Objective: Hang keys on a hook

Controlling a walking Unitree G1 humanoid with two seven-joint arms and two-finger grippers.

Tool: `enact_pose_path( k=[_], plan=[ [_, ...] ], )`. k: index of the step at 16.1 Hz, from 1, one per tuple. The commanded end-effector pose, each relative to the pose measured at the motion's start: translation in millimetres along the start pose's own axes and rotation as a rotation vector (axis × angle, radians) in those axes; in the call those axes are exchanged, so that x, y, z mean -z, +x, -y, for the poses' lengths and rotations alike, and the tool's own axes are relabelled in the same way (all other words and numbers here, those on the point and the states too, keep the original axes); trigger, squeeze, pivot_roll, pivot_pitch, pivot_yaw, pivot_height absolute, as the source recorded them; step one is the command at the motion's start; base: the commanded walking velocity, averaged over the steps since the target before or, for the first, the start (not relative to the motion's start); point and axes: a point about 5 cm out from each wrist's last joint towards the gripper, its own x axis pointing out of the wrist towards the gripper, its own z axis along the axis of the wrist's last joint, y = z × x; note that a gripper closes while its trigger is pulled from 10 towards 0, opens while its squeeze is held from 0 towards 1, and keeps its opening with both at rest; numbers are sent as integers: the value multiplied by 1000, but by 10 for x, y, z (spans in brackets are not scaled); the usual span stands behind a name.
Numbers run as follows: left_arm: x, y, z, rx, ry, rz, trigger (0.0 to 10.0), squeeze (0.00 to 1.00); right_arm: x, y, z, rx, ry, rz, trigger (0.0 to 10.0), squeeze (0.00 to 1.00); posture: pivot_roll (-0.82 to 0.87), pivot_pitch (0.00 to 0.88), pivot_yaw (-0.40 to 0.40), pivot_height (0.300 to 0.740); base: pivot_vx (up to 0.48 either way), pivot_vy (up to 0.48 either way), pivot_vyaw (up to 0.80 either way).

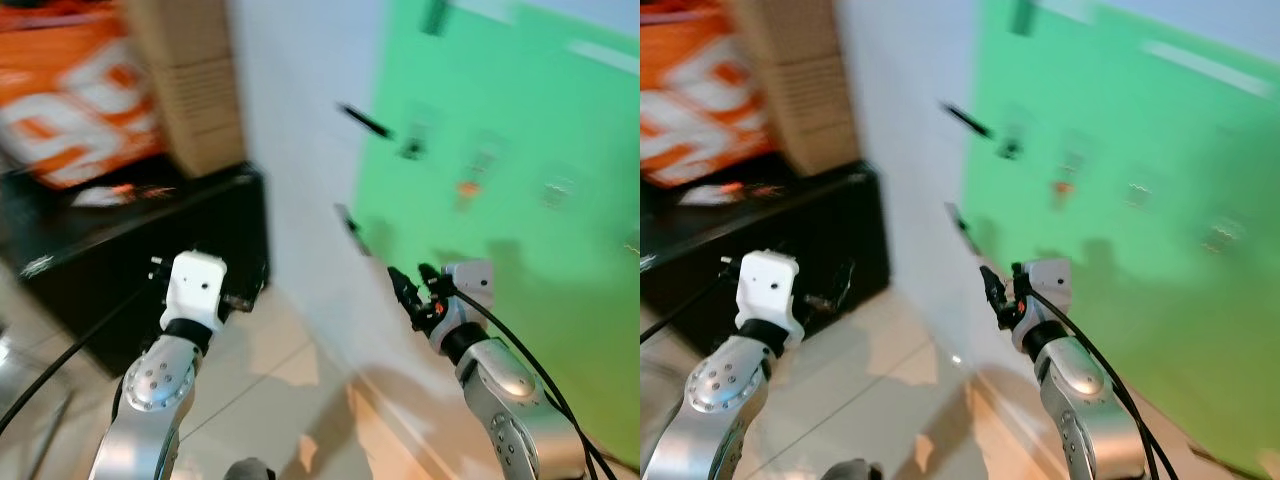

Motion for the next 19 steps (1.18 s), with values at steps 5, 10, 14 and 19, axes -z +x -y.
enact_pose_path(
  k=[5,10,14,19],
  plan=[
    [7,-82,24,40,-4,-17,10000,0,-11,-66,30,14,100,4,10000,1000,-4,0,-49,740,0,0,800],
    [-72,20,46,37,-51,0,10000,0,-48,29,82,3,46,7,10000,1000,-20,0,-63,740,0,0,309],
    [-10,17,-36,63,-19,-22,10000,0,22,13,71,6,193,-35,10000,1000,-15,0,-40,740,197,0,0],
    [49,39,-72,95,-4,-40,10000,0,54,6,56,6,209,-42,10000,1000,-32,0,5,740,260,0,0]
  ],
)
